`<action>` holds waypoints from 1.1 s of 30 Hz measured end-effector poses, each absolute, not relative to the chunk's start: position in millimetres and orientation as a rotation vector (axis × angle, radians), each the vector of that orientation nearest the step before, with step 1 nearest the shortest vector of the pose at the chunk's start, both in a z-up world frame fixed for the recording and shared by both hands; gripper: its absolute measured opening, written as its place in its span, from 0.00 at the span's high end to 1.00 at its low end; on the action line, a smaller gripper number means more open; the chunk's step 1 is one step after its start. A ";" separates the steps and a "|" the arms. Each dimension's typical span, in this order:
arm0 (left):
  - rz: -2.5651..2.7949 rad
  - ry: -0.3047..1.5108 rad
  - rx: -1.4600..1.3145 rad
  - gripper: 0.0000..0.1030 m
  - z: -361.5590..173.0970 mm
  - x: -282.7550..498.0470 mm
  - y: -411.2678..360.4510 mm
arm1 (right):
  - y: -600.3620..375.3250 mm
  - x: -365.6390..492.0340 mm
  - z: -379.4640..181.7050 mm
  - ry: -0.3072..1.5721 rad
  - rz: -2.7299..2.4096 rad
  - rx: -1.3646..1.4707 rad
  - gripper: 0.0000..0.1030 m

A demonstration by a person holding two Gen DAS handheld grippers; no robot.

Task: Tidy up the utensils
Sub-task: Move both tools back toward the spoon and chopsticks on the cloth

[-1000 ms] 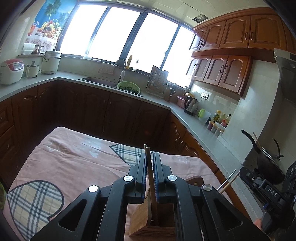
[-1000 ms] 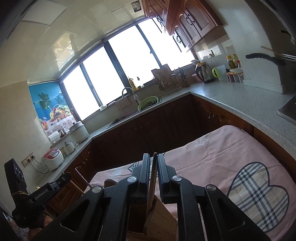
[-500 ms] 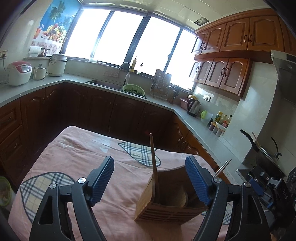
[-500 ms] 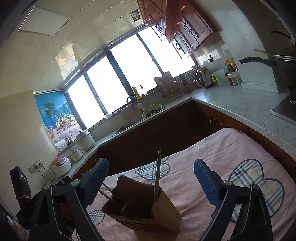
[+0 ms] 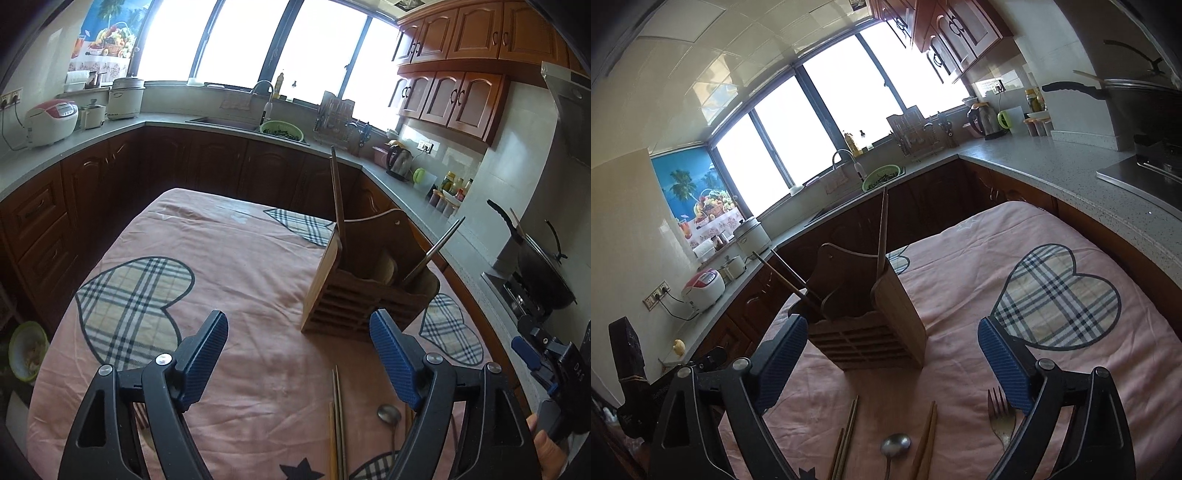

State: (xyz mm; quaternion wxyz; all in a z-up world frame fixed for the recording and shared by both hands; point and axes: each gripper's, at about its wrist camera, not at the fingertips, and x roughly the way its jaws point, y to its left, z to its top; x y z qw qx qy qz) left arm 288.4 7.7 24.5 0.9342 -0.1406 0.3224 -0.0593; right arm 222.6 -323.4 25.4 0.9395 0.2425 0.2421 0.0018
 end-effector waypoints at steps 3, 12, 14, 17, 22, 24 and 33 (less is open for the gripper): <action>-0.118 0.669 -0.285 0.23 28.5 273.0 9.7 | -322.9 208.7 20.7 0.511 -0.001 0.500 0.08; -0.119 0.694 -0.279 0.23 29.8 236.8 9.5 | -314.5 177.6 17.4 0.537 -0.016 0.476 0.08; -0.119 0.700 -0.279 0.23 30.7 230.8 10.3 | -311.3 173.8 16.8 0.546 -0.018 0.462 0.08; -0.119 0.709 -0.278 0.24 30.9 228.2 10.2 | -307.0 168.6 14.5 0.559 -0.017 0.446 0.08; -0.112 0.726 -0.276 0.24 27.0 228.3 11.4 | -300.7 163.7 10.0 0.577 -0.012 0.429 0.08; -0.108 0.736 -0.270 0.24 25.8 228.5 11.3 | -298.1 163.1 8.5 0.584 -0.010 0.419 0.08; -0.115 0.772 -0.248 0.25 19.7 239.5 2.5 | -292.8 168.9 -1.6 0.626 -0.022 0.389 0.14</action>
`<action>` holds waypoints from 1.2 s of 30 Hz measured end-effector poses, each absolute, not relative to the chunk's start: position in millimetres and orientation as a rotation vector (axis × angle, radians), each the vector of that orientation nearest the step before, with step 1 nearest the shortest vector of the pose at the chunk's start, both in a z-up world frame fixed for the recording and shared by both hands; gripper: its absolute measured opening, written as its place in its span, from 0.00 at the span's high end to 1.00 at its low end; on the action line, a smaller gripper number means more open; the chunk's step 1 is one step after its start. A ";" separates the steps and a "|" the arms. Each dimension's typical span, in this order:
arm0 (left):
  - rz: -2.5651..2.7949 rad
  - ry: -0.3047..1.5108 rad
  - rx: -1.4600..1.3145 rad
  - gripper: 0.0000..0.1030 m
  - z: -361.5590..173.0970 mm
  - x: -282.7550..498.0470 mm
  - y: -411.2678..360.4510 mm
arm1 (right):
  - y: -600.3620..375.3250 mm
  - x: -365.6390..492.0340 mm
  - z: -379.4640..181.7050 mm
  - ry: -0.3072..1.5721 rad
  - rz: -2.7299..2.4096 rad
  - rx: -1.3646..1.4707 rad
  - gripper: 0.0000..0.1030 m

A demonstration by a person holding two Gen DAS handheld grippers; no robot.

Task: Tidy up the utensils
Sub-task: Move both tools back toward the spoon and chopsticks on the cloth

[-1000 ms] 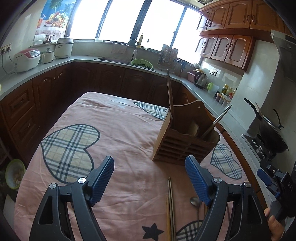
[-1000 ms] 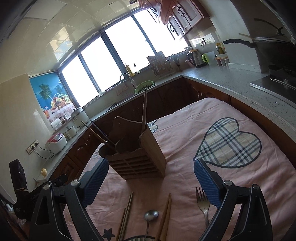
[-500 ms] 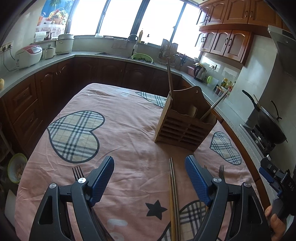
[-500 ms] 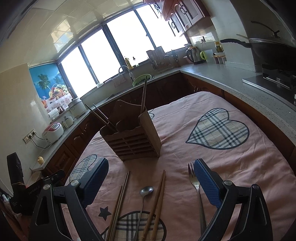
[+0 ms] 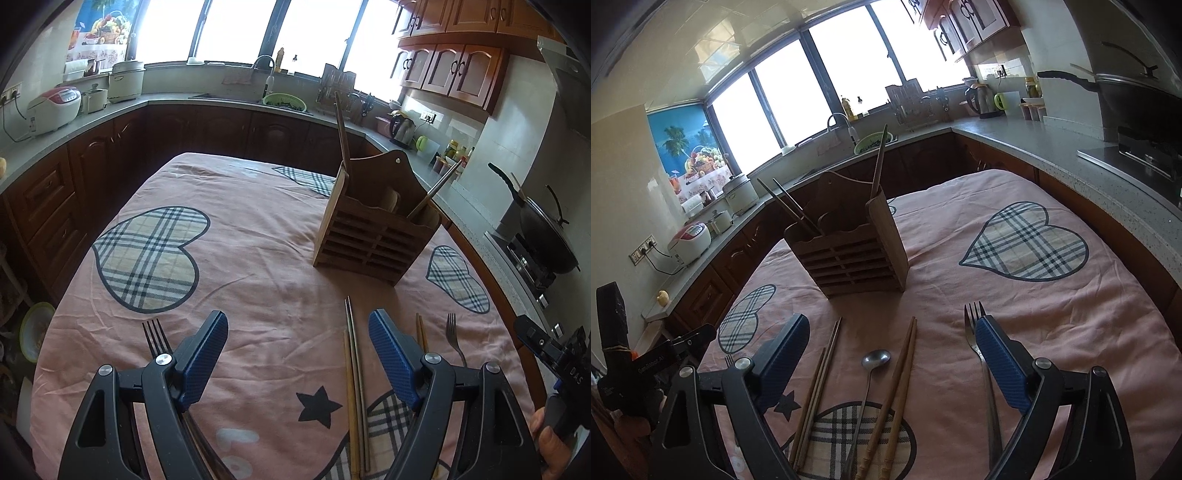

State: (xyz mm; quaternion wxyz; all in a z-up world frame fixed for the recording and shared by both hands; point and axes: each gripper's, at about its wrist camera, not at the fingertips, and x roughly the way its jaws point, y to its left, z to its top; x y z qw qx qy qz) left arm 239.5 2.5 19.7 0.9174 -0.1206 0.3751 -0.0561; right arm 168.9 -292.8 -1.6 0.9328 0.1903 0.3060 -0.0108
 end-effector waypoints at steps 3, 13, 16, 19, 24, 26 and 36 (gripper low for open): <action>-0.118 0.792 -0.240 0.25 15.2 245.6 -1.3 | -292.7 173.2 -5.6 0.648 -0.025 0.384 0.20; -0.165 0.926 -0.177 0.38 -8.5 281.6 -23.6 | -290.3 190.1 -26.8 0.731 -0.027 0.374 0.41; -0.177 0.958 -0.171 0.40 -15.7 294.9 -29.1 | -290.1 196.7 -35.1 0.764 -0.019 0.373 0.48; -0.188 0.978 -0.159 0.42 -22.3 308.4 -36.5 | -289.4 204.1 -43.3 0.795 -0.012 0.369 0.54; -0.200 1.011 -0.132 0.47 -33.9 330.1 -51.0 | -287.7 218.4 -57.5 0.848 -0.005 0.358 0.63; -0.201 1.022 -0.124 0.49 -39.2 338.6 -55.8 | -287.0 224.0 -64.0 0.869 -0.002 0.356 0.65; -0.217 1.071 -0.082 0.55 -64.3 370.8 -75.4 | -286.4 244.6 -85.0 0.946 -0.007 0.328 0.76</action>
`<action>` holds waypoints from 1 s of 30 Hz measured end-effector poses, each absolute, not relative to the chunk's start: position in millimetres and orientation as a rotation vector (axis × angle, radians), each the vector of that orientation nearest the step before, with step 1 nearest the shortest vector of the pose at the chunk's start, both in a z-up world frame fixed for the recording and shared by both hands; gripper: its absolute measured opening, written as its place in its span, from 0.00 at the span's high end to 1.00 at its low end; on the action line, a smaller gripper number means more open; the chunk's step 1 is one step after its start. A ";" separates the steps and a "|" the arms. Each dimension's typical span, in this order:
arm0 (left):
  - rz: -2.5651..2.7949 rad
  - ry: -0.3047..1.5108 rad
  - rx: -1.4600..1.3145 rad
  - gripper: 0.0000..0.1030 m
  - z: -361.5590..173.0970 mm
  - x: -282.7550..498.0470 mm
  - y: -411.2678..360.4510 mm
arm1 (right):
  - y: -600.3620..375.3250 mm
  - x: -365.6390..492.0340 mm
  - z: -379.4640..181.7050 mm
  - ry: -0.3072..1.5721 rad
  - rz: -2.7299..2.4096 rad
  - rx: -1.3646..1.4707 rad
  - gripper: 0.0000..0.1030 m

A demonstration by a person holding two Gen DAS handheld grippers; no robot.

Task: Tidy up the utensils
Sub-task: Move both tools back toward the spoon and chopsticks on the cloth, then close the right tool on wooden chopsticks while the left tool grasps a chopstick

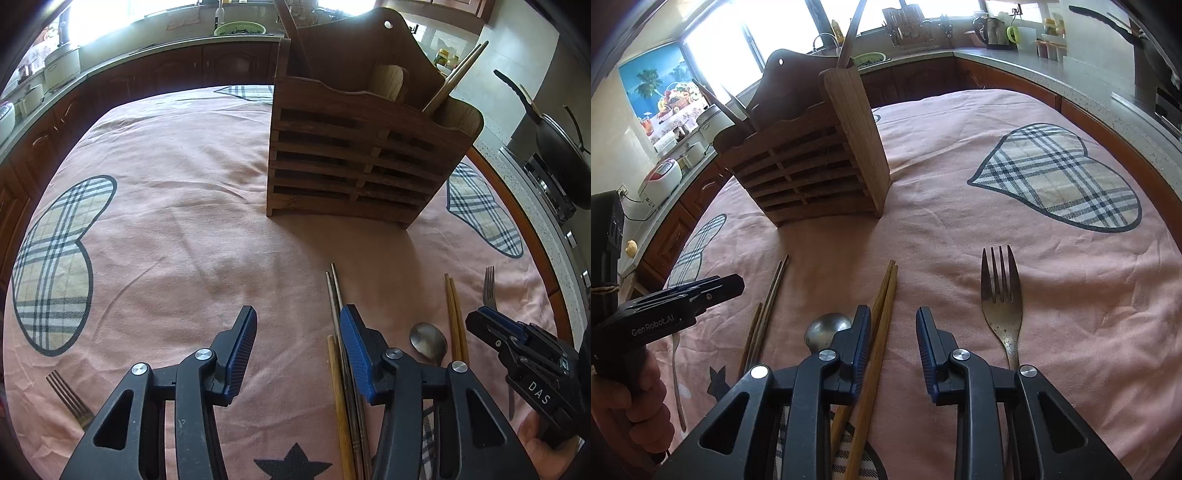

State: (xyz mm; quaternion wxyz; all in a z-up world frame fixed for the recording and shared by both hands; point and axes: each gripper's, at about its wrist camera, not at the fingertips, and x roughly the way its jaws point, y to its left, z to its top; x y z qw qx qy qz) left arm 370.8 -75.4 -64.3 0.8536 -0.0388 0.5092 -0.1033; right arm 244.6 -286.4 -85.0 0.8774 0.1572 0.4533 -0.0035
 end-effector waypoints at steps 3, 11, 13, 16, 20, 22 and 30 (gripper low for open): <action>-0.230 1.084 -0.076 0.56 -70.9 378.7 -79.6 | -286.0 249.3 -88.8 0.961 -0.005 0.321 0.78; -0.250 1.110 -0.063 0.68 -88.0 398.3 -87.1 | -286.5 258.4 -96.0 0.984 -0.013 0.305 0.83; -0.254 1.108 -0.062 0.68 -89.3 401.1 -87.4 | -287.4 261.0 -97.1 0.987 -0.013 0.304 0.84; -0.262 1.109 -0.058 0.68 -91.4 405.9 -89.4 | -287.7 264.8 -98.0 0.988 -0.013 0.297 0.85; -0.275 1.120 -0.033 0.68 -92.3 411.0 -96.6 | -286.2 271.2 -99.2 0.989 -0.009 0.286 0.85; -0.287 1.126 -0.020 0.68 -92.8 412.7 -101.8 | -286.3 273.5 -99.6 0.990 -0.006 0.284 0.85; -0.311 1.127 0.022 0.73 -96.7 418.4 -114.7 | -292.6 269.5 -100.9 0.990 0.002 0.306 0.89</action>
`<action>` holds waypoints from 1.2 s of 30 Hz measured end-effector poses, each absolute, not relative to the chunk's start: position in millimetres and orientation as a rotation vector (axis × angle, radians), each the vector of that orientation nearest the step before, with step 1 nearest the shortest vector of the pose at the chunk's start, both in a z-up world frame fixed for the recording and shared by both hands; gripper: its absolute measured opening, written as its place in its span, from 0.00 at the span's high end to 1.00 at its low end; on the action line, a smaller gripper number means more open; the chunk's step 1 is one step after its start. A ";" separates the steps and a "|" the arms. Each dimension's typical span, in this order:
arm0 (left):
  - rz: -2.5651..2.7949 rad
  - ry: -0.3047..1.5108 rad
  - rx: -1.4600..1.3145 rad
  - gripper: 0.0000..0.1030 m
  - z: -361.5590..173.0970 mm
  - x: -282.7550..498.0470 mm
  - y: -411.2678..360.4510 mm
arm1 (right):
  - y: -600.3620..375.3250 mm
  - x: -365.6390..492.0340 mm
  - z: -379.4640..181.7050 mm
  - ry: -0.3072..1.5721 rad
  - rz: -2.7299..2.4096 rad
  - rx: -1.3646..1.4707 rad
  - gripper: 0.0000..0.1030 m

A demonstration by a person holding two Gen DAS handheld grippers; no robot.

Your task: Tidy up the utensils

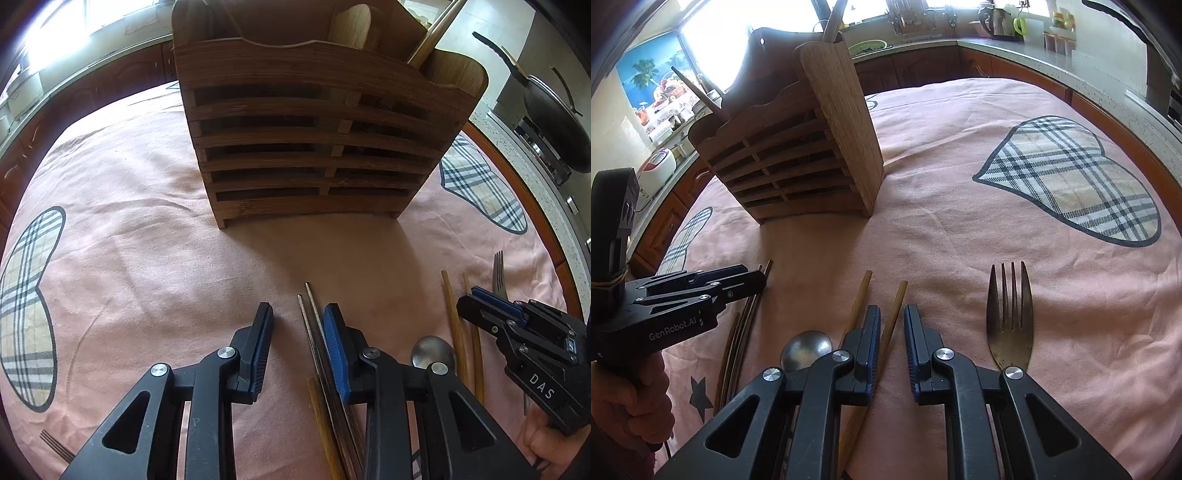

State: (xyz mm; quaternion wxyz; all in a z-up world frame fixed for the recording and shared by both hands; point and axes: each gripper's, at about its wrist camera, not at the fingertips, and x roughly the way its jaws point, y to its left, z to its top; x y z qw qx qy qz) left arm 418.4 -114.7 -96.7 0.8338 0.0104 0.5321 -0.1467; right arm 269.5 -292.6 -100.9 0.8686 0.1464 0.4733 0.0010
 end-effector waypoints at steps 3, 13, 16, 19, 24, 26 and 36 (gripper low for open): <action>-0.312 1.114 0.053 0.80 -96.7 417.3 -119.6 | -291.7 273.4 -101.3 0.991 0.000 0.299 0.88; -0.321 1.113 -0.046 0.97 -92.0 411.2 -102.7 | -296.8 273.5 -97.2 0.966 0.018 0.362 0.94; -0.322 1.092 -0.081 0.97 -82.5 400.2 -96.0 | -295.5 266.0 -87.7 0.943 0.029 0.365 0.96; -0.325 1.064 -0.104 0.97 -68.3 385.7 -89.9 | -295.1 258.8 -76.4 0.919 0.037 0.370 0.96; -0.333 1.029 -0.117 0.98 -50.2 369.1 -83.3 | -293.3 249.4 -61.2 0.885 0.053 0.372 0.96; -0.329 1.026 -0.120 0.98 -47.7 363.8 -81.6 | -291.5 246.3 -57.5 0.877 0.056 0.371 0.96; -0.302 1.054 -0.129 0.97 -46.3 348.0 -55.7 | -286.1 235.3 -51.8 0.867 0.063 0.376 0.96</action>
